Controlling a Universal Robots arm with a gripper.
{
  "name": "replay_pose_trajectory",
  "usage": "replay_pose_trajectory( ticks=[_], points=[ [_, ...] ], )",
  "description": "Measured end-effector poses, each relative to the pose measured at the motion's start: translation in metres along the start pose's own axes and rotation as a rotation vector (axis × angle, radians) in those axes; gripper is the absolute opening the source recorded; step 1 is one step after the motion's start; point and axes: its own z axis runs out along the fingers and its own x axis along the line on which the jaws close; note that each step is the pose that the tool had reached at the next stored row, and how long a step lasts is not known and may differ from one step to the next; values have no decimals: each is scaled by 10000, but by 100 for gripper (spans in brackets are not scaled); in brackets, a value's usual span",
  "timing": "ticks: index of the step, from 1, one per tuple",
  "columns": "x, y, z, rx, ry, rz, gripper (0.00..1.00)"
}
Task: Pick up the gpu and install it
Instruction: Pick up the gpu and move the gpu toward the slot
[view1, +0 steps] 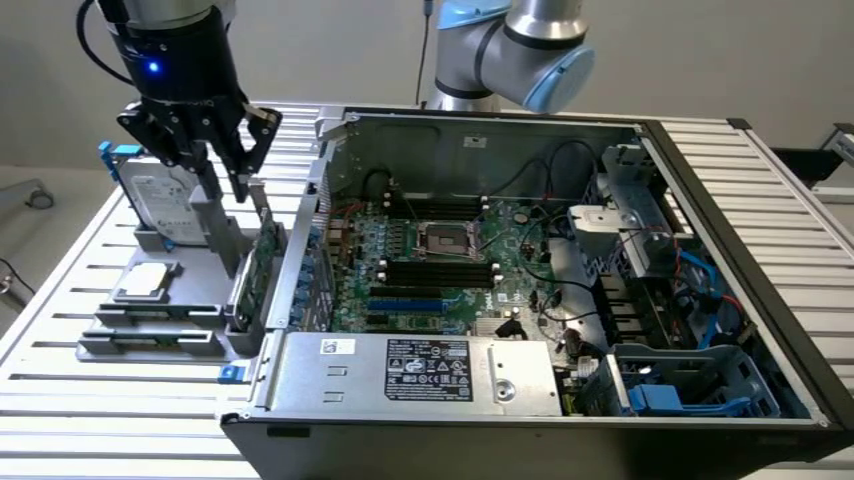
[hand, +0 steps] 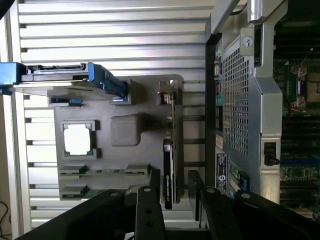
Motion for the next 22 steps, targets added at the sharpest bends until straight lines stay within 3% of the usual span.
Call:
replay_pose_trajectory(
  ticks=[22],
  points=[
    [4, -32, 400, 13, 15, -530, 36]
  ],
)
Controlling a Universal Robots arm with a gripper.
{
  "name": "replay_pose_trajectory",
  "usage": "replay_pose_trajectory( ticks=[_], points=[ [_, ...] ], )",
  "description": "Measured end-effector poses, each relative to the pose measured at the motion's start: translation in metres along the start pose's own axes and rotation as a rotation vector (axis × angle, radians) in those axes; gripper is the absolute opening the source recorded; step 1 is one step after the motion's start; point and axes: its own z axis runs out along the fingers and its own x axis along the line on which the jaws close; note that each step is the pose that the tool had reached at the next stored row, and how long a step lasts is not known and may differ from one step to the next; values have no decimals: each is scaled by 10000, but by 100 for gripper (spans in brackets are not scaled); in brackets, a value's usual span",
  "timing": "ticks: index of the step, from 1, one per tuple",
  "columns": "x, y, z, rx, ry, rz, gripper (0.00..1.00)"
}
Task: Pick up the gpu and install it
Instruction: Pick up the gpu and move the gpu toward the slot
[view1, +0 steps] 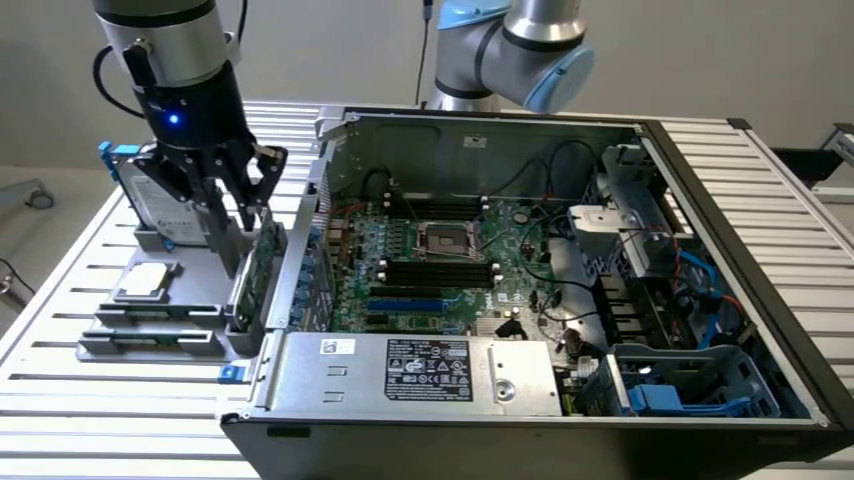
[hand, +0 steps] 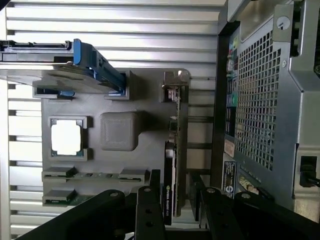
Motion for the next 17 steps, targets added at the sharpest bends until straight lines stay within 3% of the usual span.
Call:
replay_pose_trajectory(
  ticks=[17],
  points=[
    [-5, -20, 309, 15, 16, -597, 36]
  ],
)
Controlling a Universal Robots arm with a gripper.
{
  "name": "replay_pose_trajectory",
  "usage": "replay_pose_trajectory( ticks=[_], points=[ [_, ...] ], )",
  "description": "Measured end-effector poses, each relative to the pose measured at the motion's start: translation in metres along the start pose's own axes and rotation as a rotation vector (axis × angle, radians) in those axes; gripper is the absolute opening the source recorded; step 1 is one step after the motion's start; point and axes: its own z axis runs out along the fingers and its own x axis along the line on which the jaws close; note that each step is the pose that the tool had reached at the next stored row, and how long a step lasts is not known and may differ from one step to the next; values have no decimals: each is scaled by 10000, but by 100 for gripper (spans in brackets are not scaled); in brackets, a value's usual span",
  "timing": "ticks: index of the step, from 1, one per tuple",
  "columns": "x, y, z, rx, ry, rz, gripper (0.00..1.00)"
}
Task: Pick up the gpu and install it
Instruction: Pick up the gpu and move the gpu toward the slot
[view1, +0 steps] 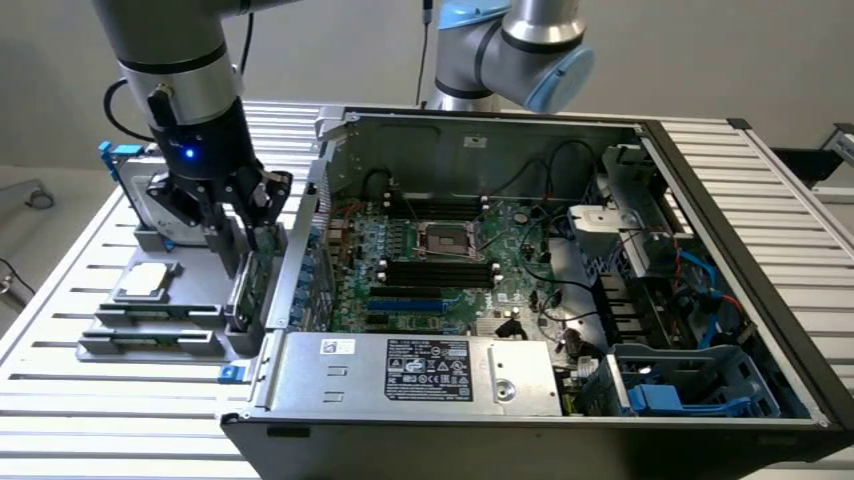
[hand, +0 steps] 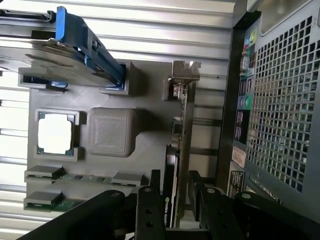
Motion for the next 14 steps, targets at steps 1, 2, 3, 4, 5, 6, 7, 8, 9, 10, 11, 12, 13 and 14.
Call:
replay_pose_trajectory(
  ticks=[1, 2, 3, 4, 5, 6, 7, 8, 9, 10, 11, 12, 13, 14],
  points=[
    [0, -2, 18, 1, 1, -29, 36],
    [0, -4, 35, 1, 2, -57, 36],
    [0, -6, 54, 1, 1, -85, 36],
    [-1, -8, 72, 2, 2, -113, 36],
    [-1, -10, 90, 2, 2, -140, 36],
    [-1, -13, 108, 3, 3, -164, 36],
    [0, -15, 126, 4, 4, -187, 36],
    [0, -18, 144, 4, 5, -203, 36],
    [3, -20, 162, 5, 5, -214, 36],
    [7, -20, 181, 5, 5, -222, 36],
    [12, -20, 199, 5, 5, -227, 36],
    [18, -21, 218, 5, 6, -230, 36],
    [24, -20, 236, 5, 5, -234, 36],
    [27, -21, 254, 5, 6, -239, 36]
  ],
)
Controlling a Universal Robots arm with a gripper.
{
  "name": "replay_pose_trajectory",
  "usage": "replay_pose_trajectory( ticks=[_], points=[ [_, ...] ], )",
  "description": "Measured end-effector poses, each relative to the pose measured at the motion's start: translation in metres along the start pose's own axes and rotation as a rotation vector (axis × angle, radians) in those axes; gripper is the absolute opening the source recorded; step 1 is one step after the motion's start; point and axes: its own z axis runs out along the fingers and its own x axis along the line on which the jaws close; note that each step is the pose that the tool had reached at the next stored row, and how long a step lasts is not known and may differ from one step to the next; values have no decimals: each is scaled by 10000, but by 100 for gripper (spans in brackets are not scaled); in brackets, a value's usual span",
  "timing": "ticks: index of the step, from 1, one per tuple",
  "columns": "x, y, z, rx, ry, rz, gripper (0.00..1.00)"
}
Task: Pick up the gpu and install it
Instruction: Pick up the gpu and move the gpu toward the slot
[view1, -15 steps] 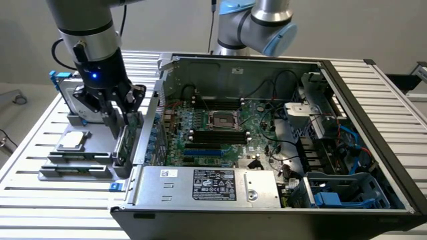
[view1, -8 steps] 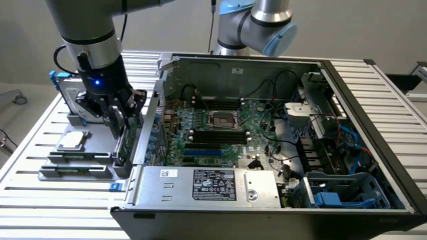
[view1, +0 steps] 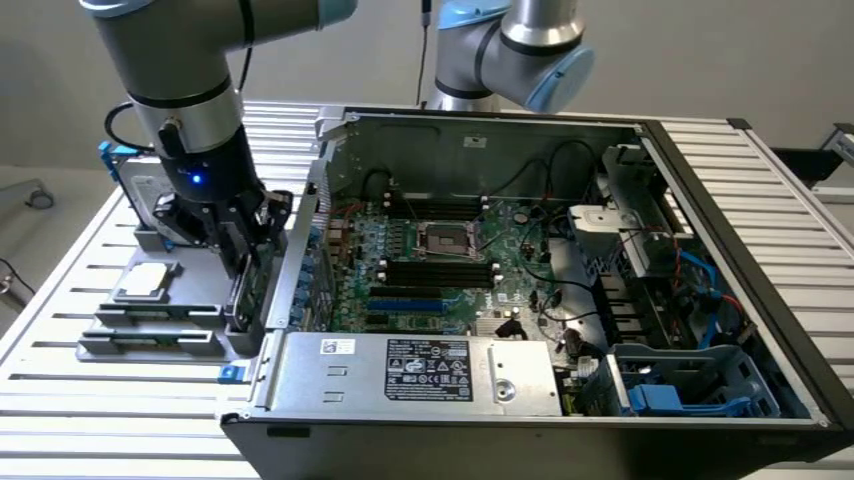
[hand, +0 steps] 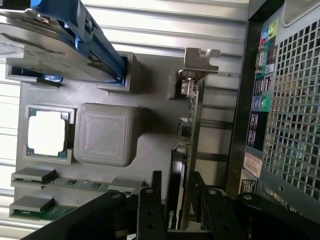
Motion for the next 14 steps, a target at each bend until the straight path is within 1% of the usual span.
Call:
replay_pose_trajectory(
  ticks=[5, 11, 14],
  points=[
    [0, 3, 87, 3, -36, -1, 36],
    [1, 5, 95, 4, -66, 125, 36],
    [2, 4, 94, 6, -117, 284, 36]
  ],
)
